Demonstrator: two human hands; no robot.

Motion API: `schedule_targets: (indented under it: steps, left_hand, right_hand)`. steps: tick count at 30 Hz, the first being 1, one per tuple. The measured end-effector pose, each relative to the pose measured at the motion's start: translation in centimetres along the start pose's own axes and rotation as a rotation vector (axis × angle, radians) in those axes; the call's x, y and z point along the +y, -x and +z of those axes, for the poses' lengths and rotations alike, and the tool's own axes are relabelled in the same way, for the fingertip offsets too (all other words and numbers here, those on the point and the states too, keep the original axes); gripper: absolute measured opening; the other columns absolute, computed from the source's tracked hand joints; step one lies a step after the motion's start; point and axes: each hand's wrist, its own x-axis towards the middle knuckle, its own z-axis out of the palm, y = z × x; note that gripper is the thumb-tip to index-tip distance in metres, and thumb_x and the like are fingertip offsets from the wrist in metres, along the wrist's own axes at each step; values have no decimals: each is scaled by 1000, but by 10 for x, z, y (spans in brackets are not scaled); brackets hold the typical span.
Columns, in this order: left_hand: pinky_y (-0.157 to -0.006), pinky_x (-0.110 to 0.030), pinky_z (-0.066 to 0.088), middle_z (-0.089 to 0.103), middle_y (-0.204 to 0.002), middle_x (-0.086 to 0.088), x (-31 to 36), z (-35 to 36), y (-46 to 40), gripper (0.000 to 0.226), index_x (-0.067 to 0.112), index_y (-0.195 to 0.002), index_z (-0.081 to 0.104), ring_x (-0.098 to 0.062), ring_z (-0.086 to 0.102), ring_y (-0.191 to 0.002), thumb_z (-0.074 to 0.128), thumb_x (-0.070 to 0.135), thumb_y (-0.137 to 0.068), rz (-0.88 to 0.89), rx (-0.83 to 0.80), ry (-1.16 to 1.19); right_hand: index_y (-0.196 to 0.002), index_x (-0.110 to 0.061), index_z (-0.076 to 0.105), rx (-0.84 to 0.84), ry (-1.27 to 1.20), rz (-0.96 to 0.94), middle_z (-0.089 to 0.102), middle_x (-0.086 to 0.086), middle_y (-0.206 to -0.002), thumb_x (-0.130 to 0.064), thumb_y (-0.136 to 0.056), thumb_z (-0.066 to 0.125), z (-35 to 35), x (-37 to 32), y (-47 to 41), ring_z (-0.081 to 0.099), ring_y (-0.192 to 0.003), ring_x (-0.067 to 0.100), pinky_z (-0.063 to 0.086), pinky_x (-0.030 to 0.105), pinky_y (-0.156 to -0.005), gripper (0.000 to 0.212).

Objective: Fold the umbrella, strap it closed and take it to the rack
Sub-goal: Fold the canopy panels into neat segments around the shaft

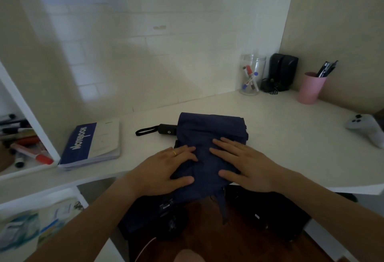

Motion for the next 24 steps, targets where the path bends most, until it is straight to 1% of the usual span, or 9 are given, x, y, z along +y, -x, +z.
schedule_targets:
  steps: [5,9,11,13,15,18,20,22,24]
  left_hand:
    - [-128,-36,3,10,-170,15,-7,-10,-39,55,51,-155,19,-8,5,-157,39,45,-103,-107,-145,25]
    - [-128,-45,2,-8,-171,7,-17,-11,-52,82,35,-161,12,-16,-7,-158,4,65,-86,-55,-283,-245]
    - [-128,-37,-2,-9,-170,11,-23,-4,-50,75,36,-161,-3,-9,-9,-157,16,65,-95,-81,-230,-197]
    - [-128,-36,-2,-10,-170,13,-28,2,-46,76,32,-161,-8,-4,-11,-155,25,62,-100,-83,-182,-183]
    - [-129,-37,-1,-11,-170,12,-34,3,-41,79,30,-161,-11,-2,-12,-154,22,67,-98,-86,-179,-214]
    - [-127,-33,-5,-8,-171,9,-39,-3,-37,83,28,-162,-8,-2,-7,-155,15,70,-94,-129,-224,-244]
    - [-127,-32,-2,8,-172,3,-33,-9,-39,87,23,-163,11,-9,7,-157,7,68,-89,-154,-107,-267]
    - [-125,-27,5,27,-167,-1,-12,-15,-46,81,16,-159,31,-14,25,-153,9,61,-95,-138,179,-226]
    - [-122,-20,7,27,-166,3,10,-17,-53,69,17,-159,30,-10,25,-152,18,53,-102,-59,290,-98]
  right_hand:
    - [-158,-37,5,-163,20,85,-9,-15,-166,-74,-88,11,-16,15,-25,-14,-152,4,-2,33,-126,80]
    - [-157,-27,26,-181,51,128,5,-9,-167,-42,-100,43,-35,23,-42,0,-154,9,5,31,-126,61]
    - [-152,-30,37,-84,-126,158,17,-10,-166,-39,-103,42,-34,17,-44,8,-153,5,10,28,-124,50]
    - [-153,-48,24,-68,-234,145,10,-16,-166,-61,-99,27,-23,12,-40,2,-153,3,8,30,-125,55]
    - [-151,-58,3,-149,-87,91,-9,-16,-166,-75,-89,14,-9,14,-34,-14,-152,5,-2,34,-126,65]
    - [-149,-58,-8,-200,-20,92,-22,-17,-163,-78,-91,18,-3,19,-29,-26,-149,6,-10,35,-124,68]
    - [-151,-55,-10,-214,-5,88,-23,-16,-163,-77,-91,20,-4,18,-30,-27,-149,6,-10,36,-125,70]
    - [-152,-51,-11,-206,24,81,-24,-13,-164,-77,-91,18,-2,17,-31,-27,-149,7,-9,38,-125,72]
    - [-154,-47,-11,-182,40,84,-24,-11,-164,-77,-91,16,2,17,-32,-27,-149,8,-7,39,-125,74]
